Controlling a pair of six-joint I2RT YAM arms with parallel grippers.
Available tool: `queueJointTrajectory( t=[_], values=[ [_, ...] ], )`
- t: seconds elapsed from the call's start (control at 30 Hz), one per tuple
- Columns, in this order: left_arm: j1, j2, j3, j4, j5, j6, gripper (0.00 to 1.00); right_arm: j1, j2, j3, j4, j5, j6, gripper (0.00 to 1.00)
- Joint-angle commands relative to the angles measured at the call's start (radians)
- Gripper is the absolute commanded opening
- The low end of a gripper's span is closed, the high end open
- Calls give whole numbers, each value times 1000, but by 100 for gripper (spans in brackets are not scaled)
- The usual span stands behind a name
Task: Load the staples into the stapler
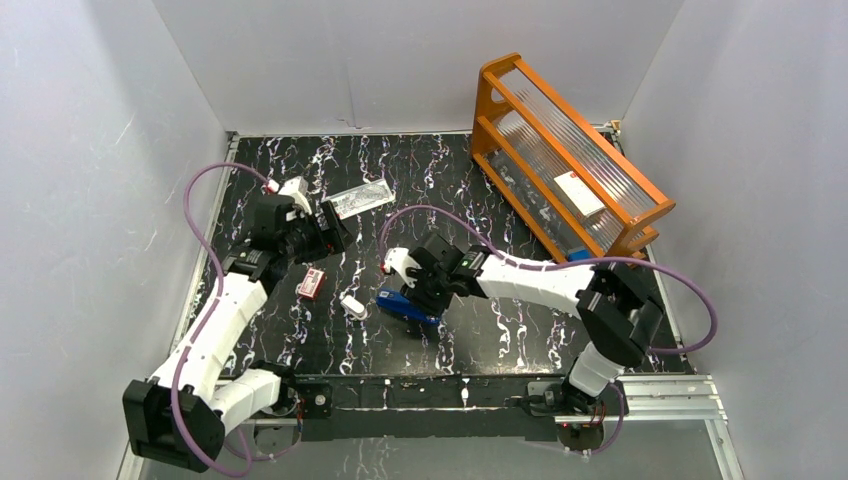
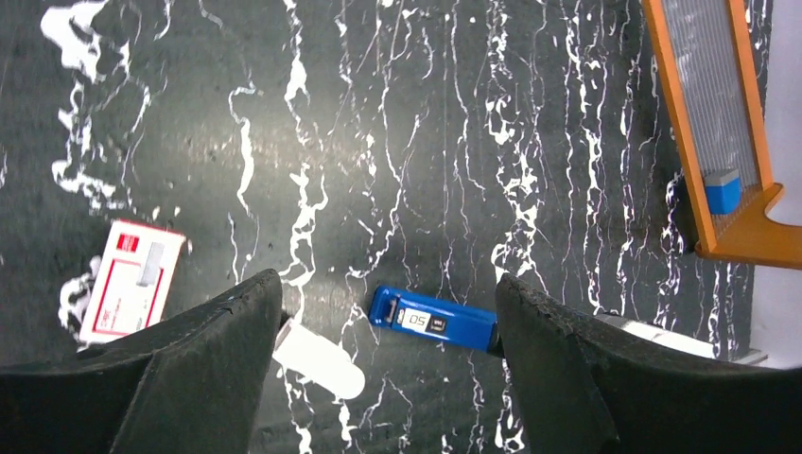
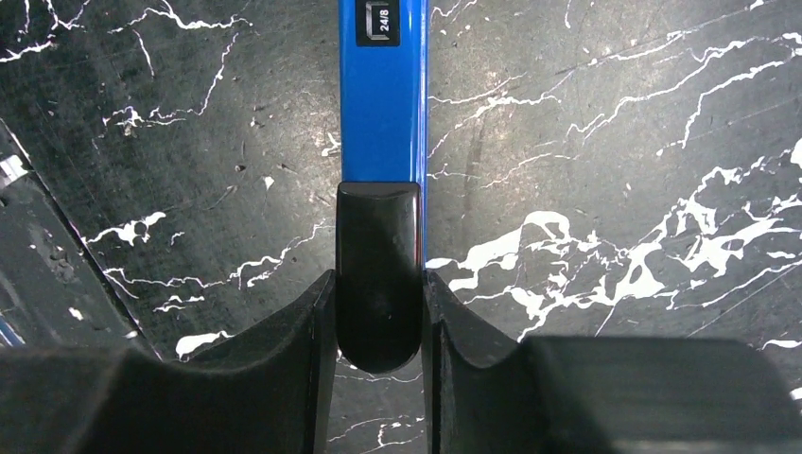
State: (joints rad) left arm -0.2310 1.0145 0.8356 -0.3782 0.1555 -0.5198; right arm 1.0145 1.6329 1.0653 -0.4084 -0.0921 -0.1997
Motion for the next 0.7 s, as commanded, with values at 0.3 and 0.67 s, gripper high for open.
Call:
queueJointTrajectory(
  t=[0.3,0.67],
  values=[
    [-55,132,128,192,358,425,79,-83,-318,-269,285,-59,200,73],
    [-390,281,160,40,635,1136,82,-213,-708,-571,330,4,535,72]
  ],
)
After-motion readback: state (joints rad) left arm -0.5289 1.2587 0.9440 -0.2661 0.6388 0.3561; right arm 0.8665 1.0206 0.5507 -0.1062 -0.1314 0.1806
